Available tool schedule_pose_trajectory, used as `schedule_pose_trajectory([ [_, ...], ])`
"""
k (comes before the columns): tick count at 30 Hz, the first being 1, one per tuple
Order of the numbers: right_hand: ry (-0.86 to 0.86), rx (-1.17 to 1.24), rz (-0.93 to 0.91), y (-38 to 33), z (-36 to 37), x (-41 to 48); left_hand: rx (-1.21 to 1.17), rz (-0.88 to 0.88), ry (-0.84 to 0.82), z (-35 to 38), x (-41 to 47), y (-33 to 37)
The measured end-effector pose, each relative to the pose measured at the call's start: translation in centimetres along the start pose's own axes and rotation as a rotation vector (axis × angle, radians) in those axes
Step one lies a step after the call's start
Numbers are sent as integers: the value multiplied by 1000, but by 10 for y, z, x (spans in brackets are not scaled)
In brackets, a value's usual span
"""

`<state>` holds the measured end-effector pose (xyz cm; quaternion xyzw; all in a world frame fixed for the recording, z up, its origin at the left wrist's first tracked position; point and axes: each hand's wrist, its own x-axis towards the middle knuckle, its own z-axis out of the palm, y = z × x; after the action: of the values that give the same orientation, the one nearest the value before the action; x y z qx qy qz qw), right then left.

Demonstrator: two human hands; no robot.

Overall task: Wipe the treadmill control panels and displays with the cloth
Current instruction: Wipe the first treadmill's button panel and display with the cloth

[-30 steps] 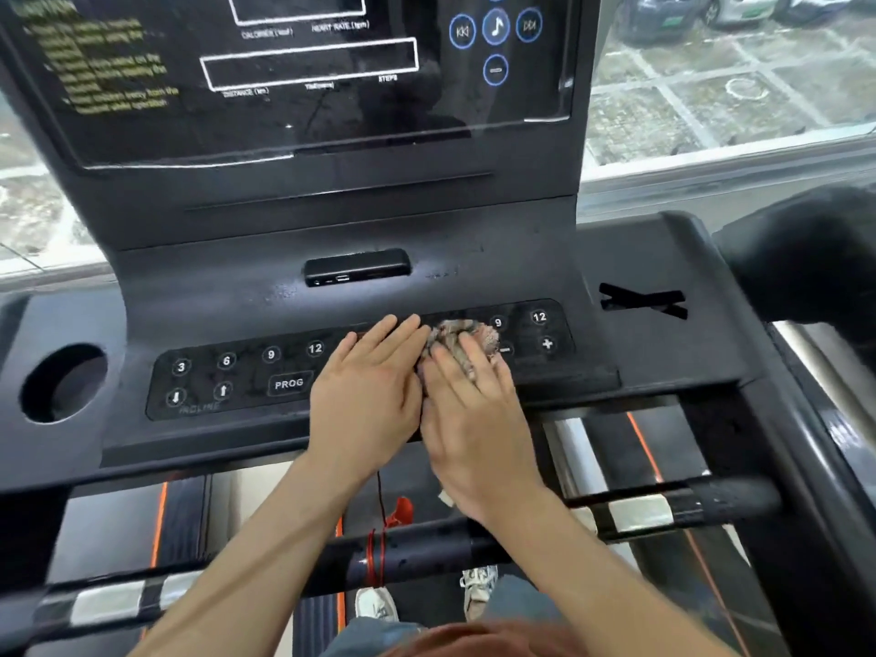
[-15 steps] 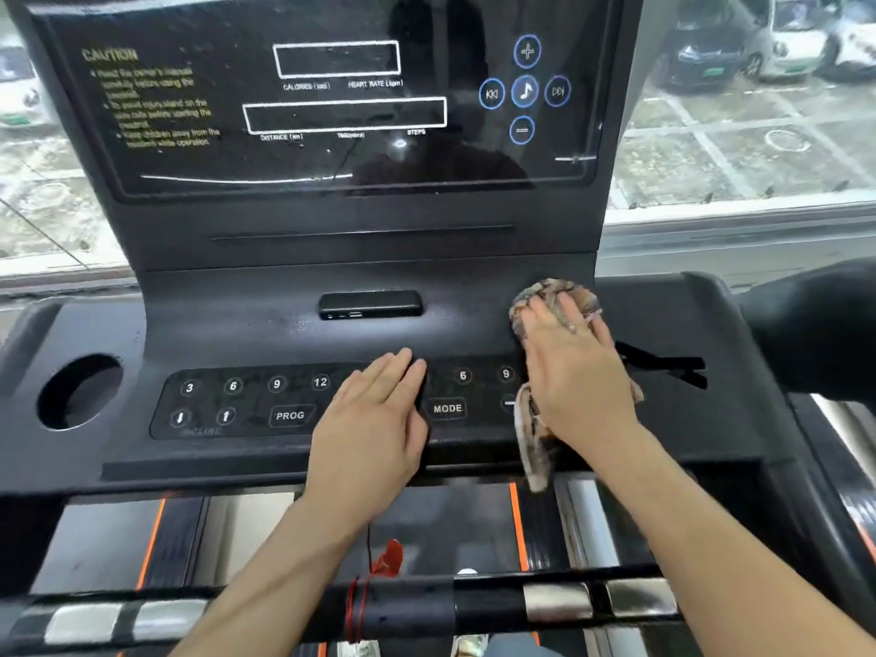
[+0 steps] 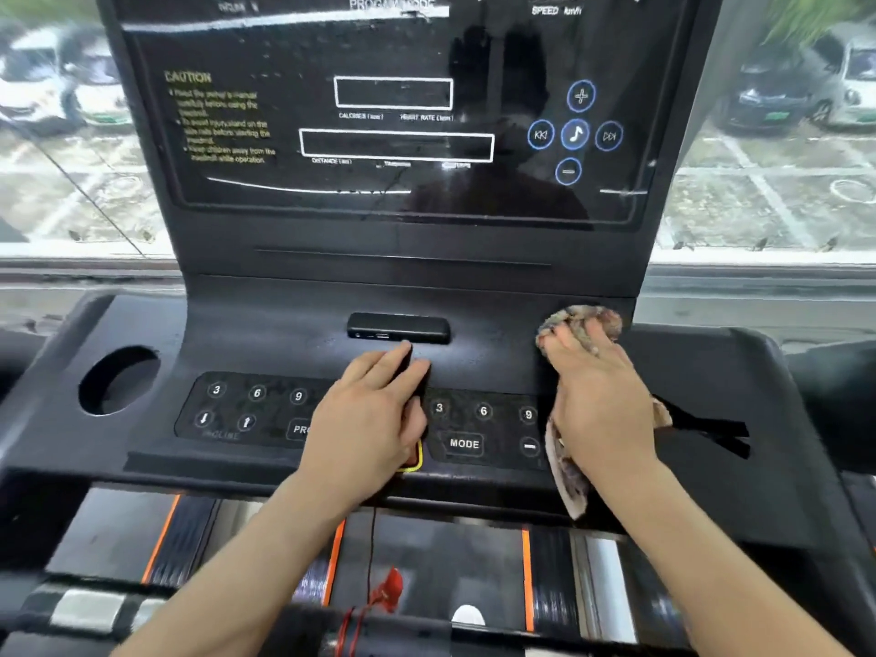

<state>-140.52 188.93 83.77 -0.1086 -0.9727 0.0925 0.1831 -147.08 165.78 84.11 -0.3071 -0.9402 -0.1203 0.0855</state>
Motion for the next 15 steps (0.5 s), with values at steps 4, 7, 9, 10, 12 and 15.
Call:
schedule_pose_trajectory([
  [4, 14, 125, -148, -53, 26, 21, -30, -78, 49, -5, -9, -19],
  [7, 24, 215, -185, -61, 29, 34, -85, -85, 100, -4, -13, -31],
  [9, 56, 257, -236, -64, 22, 41, -131, -104, 125, -4, -14, -32],
  [10, 62, 262, -265, -66, 18, 45, -143, -110, 127, -3, -14, -30],
  [12, 16, 268, -329, -80, 10, 54, -154, -117, 122, -3, -15, -29],
  [15, -4, 247, -415, -118, 12, 64, -165, -130, 121, -4, -15, -28],
])
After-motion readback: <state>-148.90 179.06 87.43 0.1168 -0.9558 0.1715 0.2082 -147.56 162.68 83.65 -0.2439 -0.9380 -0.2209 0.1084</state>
